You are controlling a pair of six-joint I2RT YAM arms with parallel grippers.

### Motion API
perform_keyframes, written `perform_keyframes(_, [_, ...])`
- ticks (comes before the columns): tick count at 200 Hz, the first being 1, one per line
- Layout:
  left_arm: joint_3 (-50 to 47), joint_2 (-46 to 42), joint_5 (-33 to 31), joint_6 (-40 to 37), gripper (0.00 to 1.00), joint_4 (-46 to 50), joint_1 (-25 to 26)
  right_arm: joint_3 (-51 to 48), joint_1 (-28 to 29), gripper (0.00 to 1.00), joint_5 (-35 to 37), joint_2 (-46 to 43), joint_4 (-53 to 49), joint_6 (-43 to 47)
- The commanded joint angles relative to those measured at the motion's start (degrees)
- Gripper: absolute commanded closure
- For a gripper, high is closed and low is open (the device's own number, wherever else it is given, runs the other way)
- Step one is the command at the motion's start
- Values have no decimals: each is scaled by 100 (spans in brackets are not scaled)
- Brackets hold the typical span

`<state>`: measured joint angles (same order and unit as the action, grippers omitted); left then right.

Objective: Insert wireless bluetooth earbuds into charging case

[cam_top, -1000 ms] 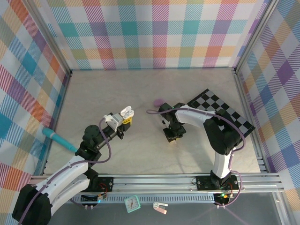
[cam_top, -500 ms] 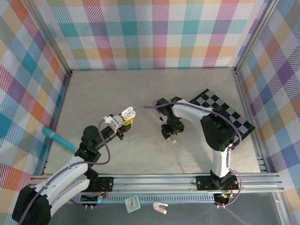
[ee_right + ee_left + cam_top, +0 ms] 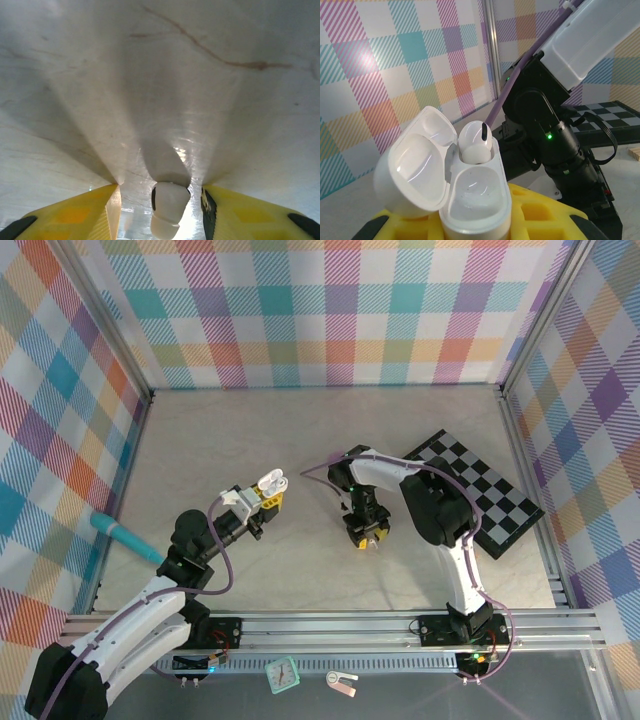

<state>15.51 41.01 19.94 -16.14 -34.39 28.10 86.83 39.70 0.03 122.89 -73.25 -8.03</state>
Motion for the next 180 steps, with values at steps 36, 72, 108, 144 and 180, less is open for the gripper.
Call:
perform_keyframes(36, [-4,-29,119,-102,94,-46,47,125,-44,59,43,152,-84,-5])
perform_keyframes(72, [31,8,165,-100,94,-68,47,151,-54,67,190,216,-72,-1])
perform_keyframes(108, [49,40,214,-82,94,-64,46,149,-59,74,170,247,-5,-49])
perform_keyframes(144, [83,97,242,-100,94,-59,47,108,-59,77,151,55,82,-75])
perform_keyframes(180, [162,316,337,-100,94,-80,47,-170,-60,78,284,-545,465,-216])
